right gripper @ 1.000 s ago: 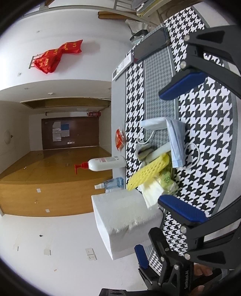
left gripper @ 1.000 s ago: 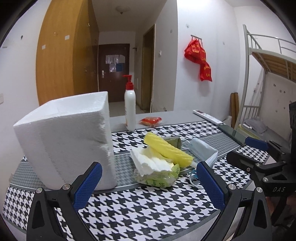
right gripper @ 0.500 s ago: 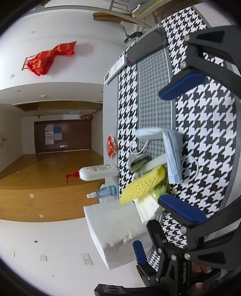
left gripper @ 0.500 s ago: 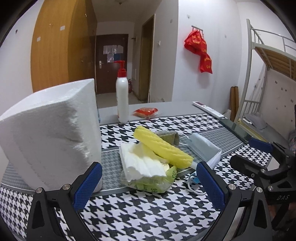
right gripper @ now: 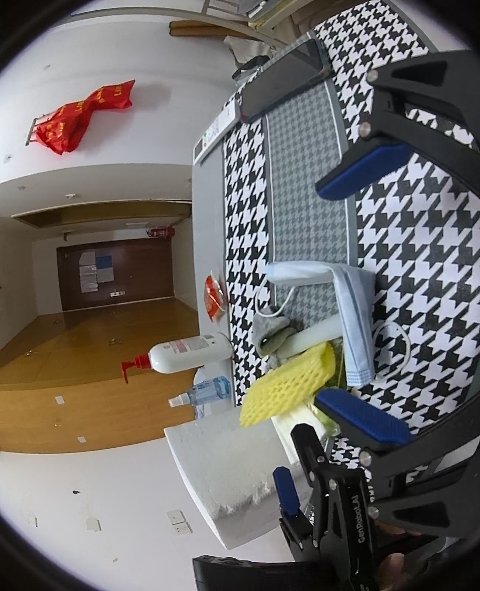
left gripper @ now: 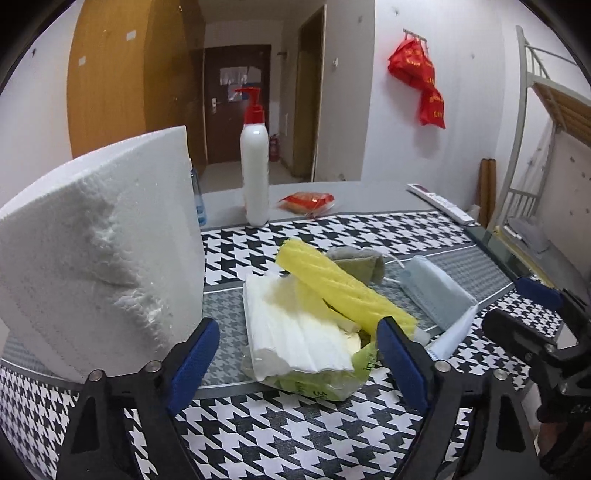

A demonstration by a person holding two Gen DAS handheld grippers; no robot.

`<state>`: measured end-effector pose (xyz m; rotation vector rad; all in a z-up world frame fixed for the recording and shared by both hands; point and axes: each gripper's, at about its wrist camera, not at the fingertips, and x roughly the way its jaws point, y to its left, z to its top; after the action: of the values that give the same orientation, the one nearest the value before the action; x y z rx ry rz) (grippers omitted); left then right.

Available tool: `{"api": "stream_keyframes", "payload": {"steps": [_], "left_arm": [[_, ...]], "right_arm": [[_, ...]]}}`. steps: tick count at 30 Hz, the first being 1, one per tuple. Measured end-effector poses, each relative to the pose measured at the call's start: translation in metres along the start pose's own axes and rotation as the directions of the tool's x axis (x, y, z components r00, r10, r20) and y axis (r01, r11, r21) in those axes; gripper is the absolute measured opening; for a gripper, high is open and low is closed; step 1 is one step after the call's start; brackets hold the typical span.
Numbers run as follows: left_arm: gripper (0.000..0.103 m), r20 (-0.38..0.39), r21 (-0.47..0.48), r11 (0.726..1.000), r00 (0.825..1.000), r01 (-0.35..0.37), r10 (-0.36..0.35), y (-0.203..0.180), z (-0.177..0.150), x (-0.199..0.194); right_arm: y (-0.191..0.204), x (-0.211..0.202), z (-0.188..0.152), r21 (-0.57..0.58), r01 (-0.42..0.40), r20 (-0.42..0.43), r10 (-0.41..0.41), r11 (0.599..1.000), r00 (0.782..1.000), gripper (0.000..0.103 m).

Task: Organize soft objects
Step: 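Close the left gripper on the white tissue, then hold the white tissue in the left gripper while the right gripper grasps the blue face mask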

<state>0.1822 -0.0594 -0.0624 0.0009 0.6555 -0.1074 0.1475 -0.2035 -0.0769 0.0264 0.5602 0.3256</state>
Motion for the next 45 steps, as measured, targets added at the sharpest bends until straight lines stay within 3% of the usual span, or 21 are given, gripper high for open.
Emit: {"api": "stream_keyframes", "payload": {"steps": [3,8,12,15,17,20,33,45], "left_arm": [[0.079,-0.013,-0.020,1.000,1.000,-0.001,0.001,0.005,-0.002,0.002],[0.056,-0.049,-0.038,0.999,0.999,-0.024,0.022,0.009,-0.003,0.009],[0.045,-0.059,-0.069,0.997,0.998,-0.020,0.016,0.015,-0.004,0.012],[0.032,-0.073,-0.071,0.997,0.997,-0.001,-0.004,0.015,-0.004,0.015],[0.018,-0.071,-0.058,0.998,0.997,0.005,-0.009,0.012,-0.005,0.014],[0.009,-0.068,-0.040,0.999,0.998,0.012,-0.015,0.009,-0.005,0.014],[0.005,0.013,-0.027,0.996,0.997,0.081,-0.081,0.014,0.001,-0.019],[0.004,0.042,-0.032,0.996,0.996,0.084,-0.082,0.028,-0.010,-0.035]], "right_arm": [[0.000,0.001,0.001,-0.010,0.004,0.006,-0.004,1.000,1.000,0.103],[-0.003,0.006,0.001,-0.008,0.004,-0.004,-0.004,1.000,1.000,0.103],[-0.002,0.009,0.001,-0.014,0.007,-0.014,-0.008,1.000,1.000,0.103],[-0.003,0.014,-0.001,-0.012,0.016,-0.035,-0.016,1.000,0.999,0.103],[-0.005,0.017,-0.001,-0.009,0.027,-0.049,-0.027,1.000,0.998,0.103],[-0.007,0.019,-0.001,-0.003,0.045,-0.062,-0.045,0.999,0.997,0.103],[-0.014,0.024,0.002,0.026,0.071,-0.091,-0.068,0.997,0.993,0.103],[-0.009,0.037,0.003,0.036,0.078,-0.150,-0.072,0.996,0.986,0.103]]}}
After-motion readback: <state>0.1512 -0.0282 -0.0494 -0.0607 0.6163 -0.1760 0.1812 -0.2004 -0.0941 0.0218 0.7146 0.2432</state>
